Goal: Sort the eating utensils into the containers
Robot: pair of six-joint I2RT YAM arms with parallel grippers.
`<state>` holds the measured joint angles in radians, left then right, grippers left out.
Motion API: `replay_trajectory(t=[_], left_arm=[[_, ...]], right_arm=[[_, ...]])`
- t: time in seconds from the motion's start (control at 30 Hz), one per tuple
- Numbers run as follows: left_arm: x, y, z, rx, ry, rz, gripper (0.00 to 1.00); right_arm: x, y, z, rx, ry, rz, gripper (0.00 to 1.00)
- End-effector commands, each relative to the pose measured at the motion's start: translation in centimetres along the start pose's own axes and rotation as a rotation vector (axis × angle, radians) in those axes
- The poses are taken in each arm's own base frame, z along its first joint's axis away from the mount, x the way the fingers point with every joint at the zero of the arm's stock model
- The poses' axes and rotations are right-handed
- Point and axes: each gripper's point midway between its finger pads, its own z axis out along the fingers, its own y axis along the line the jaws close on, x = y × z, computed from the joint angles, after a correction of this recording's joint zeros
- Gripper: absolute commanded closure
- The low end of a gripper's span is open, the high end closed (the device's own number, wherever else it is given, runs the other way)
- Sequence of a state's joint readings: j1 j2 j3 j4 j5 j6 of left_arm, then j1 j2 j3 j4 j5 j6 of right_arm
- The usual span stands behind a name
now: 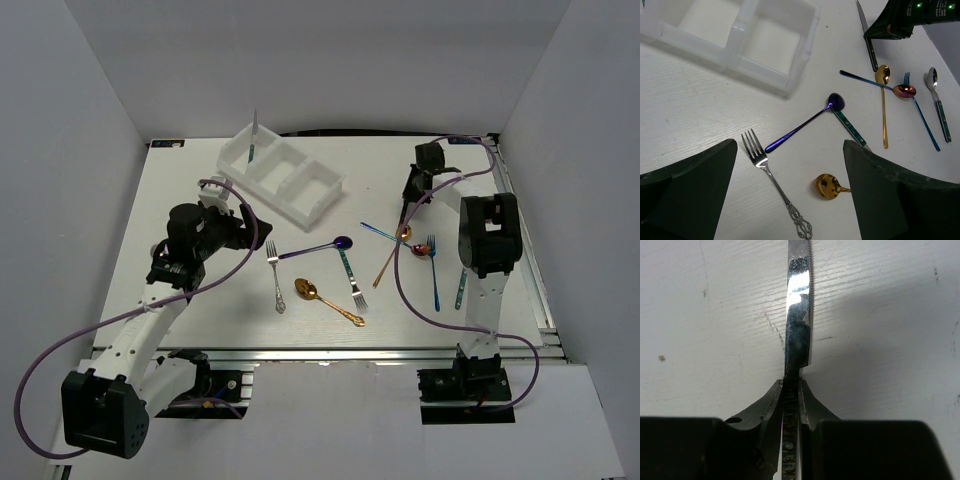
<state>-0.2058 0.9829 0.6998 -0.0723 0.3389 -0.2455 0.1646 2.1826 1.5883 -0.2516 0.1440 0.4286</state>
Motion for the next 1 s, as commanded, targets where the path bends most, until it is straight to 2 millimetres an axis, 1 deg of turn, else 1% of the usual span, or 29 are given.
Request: replay_trajectory(t=[0.0, 0.03, 0.07, 0.1, 0.17, 0.23, 0.27, 0.3, 0.37, 0.4, 0.53, 0.63, 0.67, 0.7, 0.77, 0.8, 0.83, 0.87, 0.9, 0.93, 0.97], left_arm=[[-0.7, -0.2, -0.6, 0.000, -0.031, 0.017, 0.02], [-0.6, -0.2, -0.6, 0.002, -0.029, 0.017, 0.02], [-0.6, -0.2, -0.6, 0.004, -0.029, 0.016, 0.02], [-0.7, -0.6, -0.6, 0.023, -0.030, 0.016, 0.02], [-0.6, -0.9, -0.6, 0.044, -0.029, 0.015, 0.02], [-0.6, -1.7, -0.6, 0.093, -0.029, 0.013, 0.02], [-0.4, -2.0, -0.5, 0.109, -0.025, 0.010, 0.02], [-0.5, -2.4, -0.5, 0.131, -0.028, 0.005, 0.02], [-0.1, -3.2, -0.6, 0.179, -0.012, -0.001, 0.02], [-0.6, -3.5, -0.5, 0.200, -0.035, 0.002, 0.02], [-0.2, -4.9, -0.4, 0.288, -0.017, -0.034, 0.02], [0.0, -5.5, -0.1, 0.334, -0.014, -0.063, 0.02], [0.2, -6.1, -0.2, 0.368, 0.000, -0.107, 0.02], [0.2, -6.3, 0.1, 0.390, -0.004, -0.115, 0.02], [0.4, -7.0, 0.2, 0.426, 0.029, -0.175, 0.02], [0.5, -7.1, 0.4, 0.434, 0.042, -0.190, 0.02], [0.4, -7.1, 0.9, 0.438, 0.059, -0.213, 0.02], [0.5, -7.4, 1.0, 0.449, 0.074, -0.231, 0.02], [0.5, -7.7, 1.2, 0.457, 0.082, -0.241, 0.02], [-0.1, -8.0, 1.4, 0.466, 0.080, -0.237, 0.02], [0.2, -8.4, 1.8, 0.475, 0.097, -0.245, 0.02]], right_arm=[[3.2, -3.5, 0.2, 0.080, 0.110, -0.052, 0.87], [3.0, -3.6, 0.1, 0.073, 0.110, -0.056, 0.89], [3.0, -3.1, 0.0, 0.046, 0.113, -0.060, 0.92], [2.9, -3.1, -0.1, 0.031, 0.113, -0.073, 0.96], [2.0, -2.0, -0.9, -0.046, 0.091, -0.084, 1.00], [1.1, -1.3, -1.7, -0.105, 0.067, -0.119, 1.00], [0.9, -0.4, -2.2, -0.158, 0.066, -0.128, 1.00], [0.0, 0.0, -2.6, -0.184, 0.044, -0.139, 1.00], [-0.6, 0.8, -3.3, -0.237, 0.034, -0.163, 1.00], [-1.1, 0.8, -3.4, -0.250, 0.022, -0.166, 1.00], [-3.4, 2.1, -4.5, -0.310, -0.045, -0.191, 1.00], [-4.6, 3.0, -5.3, -0.351, -0.080, -0.212, 1.00], [-4.9, 3.5, -5.7, -0.381, -0.087, -0.224, 1.00], [-5.5, 3.9, -6.4, -0.395, -0.109, -0.233, 1.00], [-5.5, 4.4, -7.2, -0.429, -0.119, -0.245, 1.00], [-6.1, 4.6, -8.2, -0.442, -0.144, -0.258, 1.00], [-6.3, 4.8, -8.6, -0.450, -0.160, -0.265, 1.00], [-5.8, 4.9, -9.0, -0.468, -0.157, -0.269, 1.00], [-6.4, 5.2, -10.1, -0.482, -0.182, -0.275, 1.00], [-6.4, 5.6, -10.7, -0.507, -0.194, -0.282, 1.00], [-6.4, 5.8, -11.6, -0.521, -0.207, -0.286, 1.00]])
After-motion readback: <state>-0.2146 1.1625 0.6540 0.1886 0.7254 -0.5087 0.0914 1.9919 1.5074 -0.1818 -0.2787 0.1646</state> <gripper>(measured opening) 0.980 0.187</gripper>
